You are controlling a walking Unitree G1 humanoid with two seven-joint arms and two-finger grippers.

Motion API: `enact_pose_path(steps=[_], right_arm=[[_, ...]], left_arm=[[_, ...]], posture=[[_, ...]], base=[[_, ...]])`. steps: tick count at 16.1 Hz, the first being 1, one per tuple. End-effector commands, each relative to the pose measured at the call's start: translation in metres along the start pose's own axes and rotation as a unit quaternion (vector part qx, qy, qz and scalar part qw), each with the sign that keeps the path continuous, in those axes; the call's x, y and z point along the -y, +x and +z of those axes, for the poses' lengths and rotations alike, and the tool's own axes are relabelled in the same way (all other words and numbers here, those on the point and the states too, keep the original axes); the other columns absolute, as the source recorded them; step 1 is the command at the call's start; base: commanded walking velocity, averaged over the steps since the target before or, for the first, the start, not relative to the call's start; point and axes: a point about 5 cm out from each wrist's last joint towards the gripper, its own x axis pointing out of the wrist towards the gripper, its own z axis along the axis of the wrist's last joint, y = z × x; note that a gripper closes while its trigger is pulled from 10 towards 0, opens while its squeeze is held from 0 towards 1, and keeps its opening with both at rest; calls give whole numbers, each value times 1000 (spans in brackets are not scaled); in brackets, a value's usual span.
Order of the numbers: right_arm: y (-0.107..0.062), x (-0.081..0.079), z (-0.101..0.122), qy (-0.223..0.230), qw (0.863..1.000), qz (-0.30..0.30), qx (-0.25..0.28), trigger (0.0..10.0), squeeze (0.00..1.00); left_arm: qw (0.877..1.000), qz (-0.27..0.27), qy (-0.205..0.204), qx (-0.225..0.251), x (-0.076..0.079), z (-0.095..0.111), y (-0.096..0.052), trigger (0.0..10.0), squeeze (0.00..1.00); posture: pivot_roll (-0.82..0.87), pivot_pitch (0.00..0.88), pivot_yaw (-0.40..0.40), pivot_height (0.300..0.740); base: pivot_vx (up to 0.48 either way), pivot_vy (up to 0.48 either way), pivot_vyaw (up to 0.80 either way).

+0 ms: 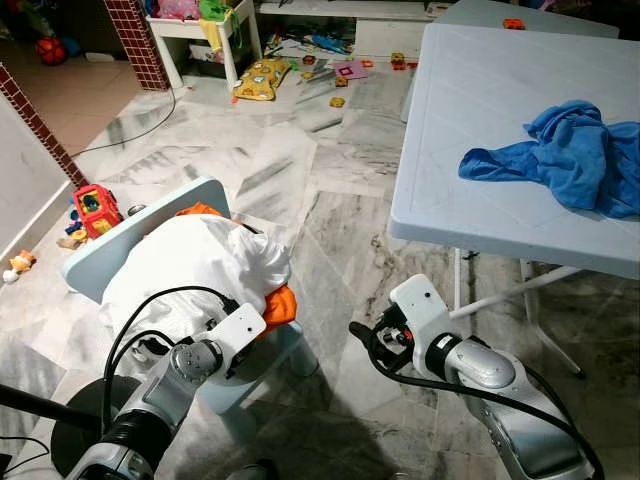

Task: Hang hanger

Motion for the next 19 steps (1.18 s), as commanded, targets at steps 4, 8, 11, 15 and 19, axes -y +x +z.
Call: enact_pose_path(steps=[4, 8, 11, 15, 19], right_arm=[[1, 1, 4, -4, 1000, 0, 6, 10000, 0], [3, 3, 6, -5, 1000, -1, 8, 10000, 0], [4, 2, 7, -7, 1000, 1, 10, 10000, 0], [4, 1, 6, -9, 1000, 2, 10, 10000, 0], [3, 1, 4, -10, 1000, 1, 8, 10000, 0]], left_arm=[[1000, 17, -2, -5, -7, -2, 0, 0, 0], [994, 104, -32, 33, -32, 8, -6, 0, 0], [990, 121, -56, 41, -35, 7, -7, 0, 0], [989, 125, -60, 45, -37, 7, -9, 0, 0], [991, 89, -75, 67, -19, 15, -16, 10000, 1000]], posture=[[-160, 144, 47, 740], [-152, 140, 44, 740], [-150, 137, 42, 740], [-152, 136, 42, 740], [-150, 142, 46, 740]], base=[[0, 0, 0], [0, 0, 0], [0, 0, 0], [0, 0, 0], [0, 0, 0]])
